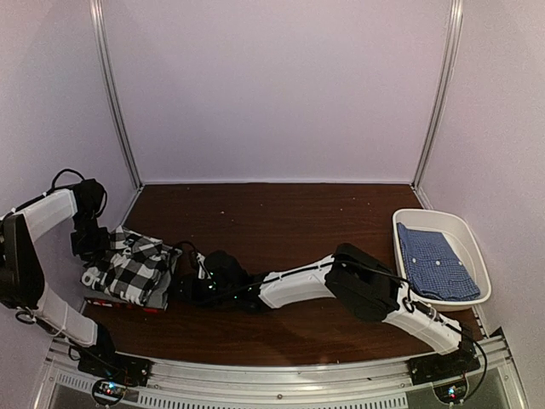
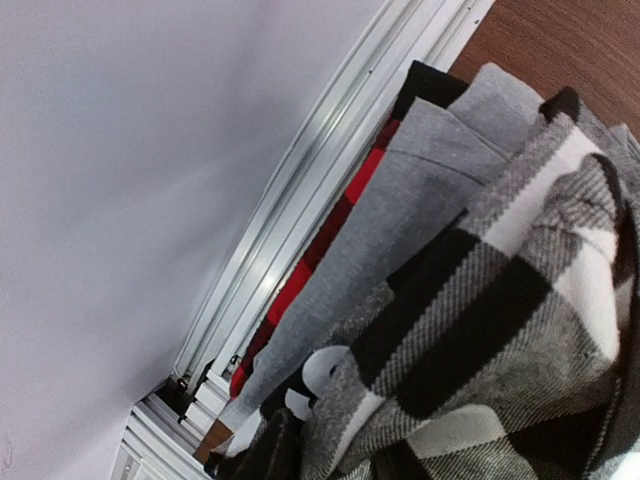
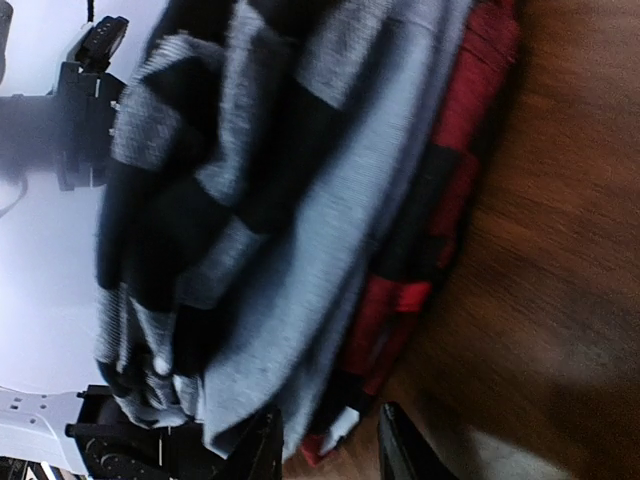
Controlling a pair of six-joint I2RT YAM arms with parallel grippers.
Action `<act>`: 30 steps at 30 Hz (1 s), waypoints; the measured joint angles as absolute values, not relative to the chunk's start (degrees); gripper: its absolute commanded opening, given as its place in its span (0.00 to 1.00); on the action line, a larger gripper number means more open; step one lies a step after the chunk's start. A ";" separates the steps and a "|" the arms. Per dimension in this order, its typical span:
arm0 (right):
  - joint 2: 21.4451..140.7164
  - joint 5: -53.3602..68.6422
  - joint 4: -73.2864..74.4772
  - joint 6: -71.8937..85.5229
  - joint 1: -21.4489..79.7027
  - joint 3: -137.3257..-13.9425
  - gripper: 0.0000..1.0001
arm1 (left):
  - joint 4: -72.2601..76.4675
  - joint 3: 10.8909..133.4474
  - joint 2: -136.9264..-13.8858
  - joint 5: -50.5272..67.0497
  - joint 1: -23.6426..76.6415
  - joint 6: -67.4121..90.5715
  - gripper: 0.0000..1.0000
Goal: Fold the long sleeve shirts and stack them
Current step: Place the square-folded shirt on the square-folded shirt, then adjust the square-folded shirt with the square-folded shirt.
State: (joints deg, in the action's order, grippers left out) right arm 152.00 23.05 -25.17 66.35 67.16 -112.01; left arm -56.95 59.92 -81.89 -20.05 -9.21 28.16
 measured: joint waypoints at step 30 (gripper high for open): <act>152.70 23.75 -24.99 58.67 63.26 -121.05 0.50 | -56.60 67.85 -70.41 -9.85 -10.35 29.91 0.86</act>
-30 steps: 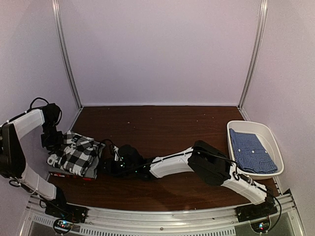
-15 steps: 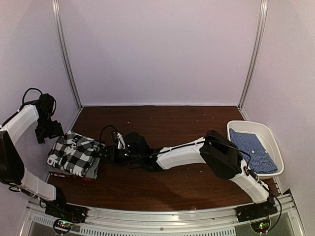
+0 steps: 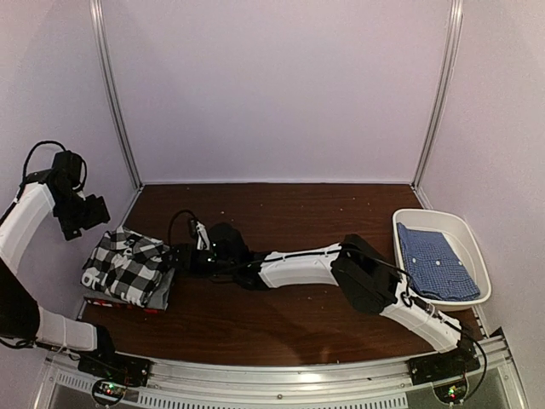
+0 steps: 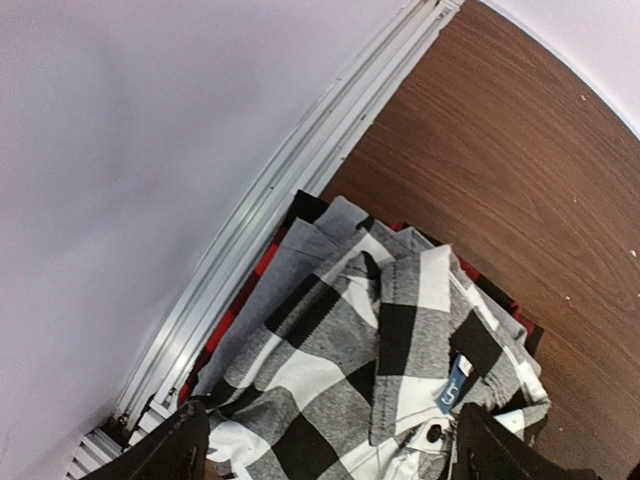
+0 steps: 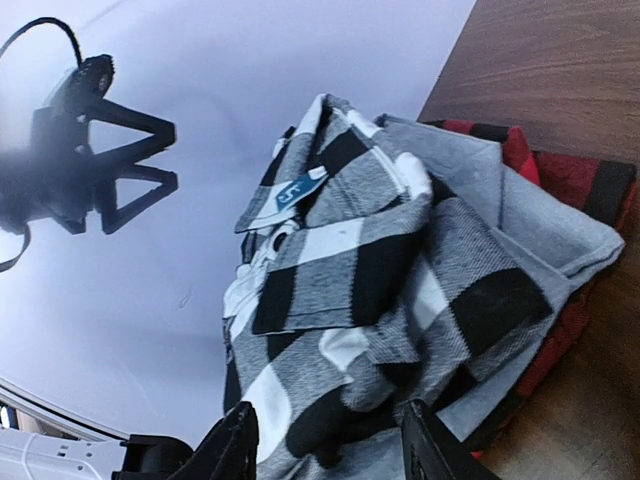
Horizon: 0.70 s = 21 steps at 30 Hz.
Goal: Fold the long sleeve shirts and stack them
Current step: Adjust the square-folded shirt with the square-folded shirt.
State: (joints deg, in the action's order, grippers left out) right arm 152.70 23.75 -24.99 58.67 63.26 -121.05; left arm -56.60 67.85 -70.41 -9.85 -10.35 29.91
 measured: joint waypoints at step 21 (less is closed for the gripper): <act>163.65 23.16 -22.55 60.69 61.60 -133.51 0.24 | -52.38 60.40 -65.25 8.73 -1.48 34.57 0.85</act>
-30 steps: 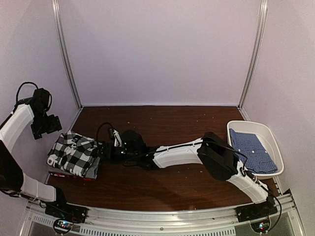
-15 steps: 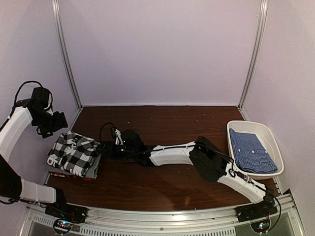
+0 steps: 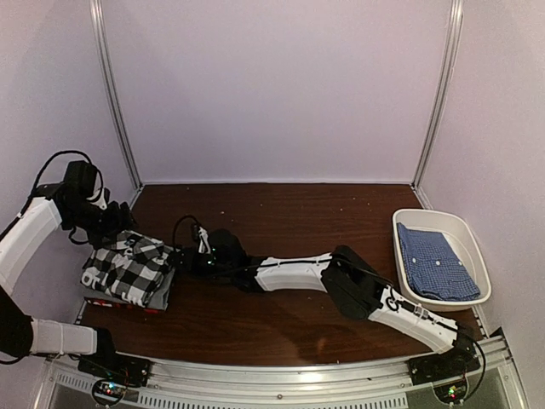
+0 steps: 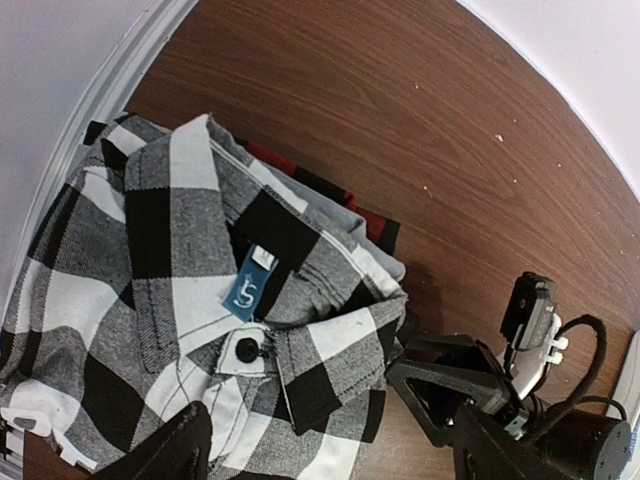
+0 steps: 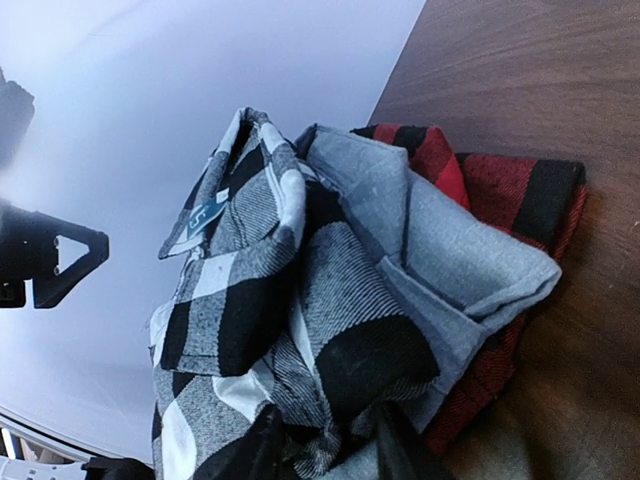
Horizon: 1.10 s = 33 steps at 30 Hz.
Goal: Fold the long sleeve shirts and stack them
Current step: Adjust the square-folded shirt with the square-folded shirt.
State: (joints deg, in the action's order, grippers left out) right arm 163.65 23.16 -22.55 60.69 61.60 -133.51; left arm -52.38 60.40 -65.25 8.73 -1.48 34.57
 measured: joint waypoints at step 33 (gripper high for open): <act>162.28 24.38 -21.96 56.80 57.76 -134.47 0.59 | -38.54 43.53 -67.57 -0.47 -11.18 43.44 0.91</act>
State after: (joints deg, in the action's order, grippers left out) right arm 162.28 24.38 -21.96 56.80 57.76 -134.47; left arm -38.54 43.53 -67.57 -0.47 -11.18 43.44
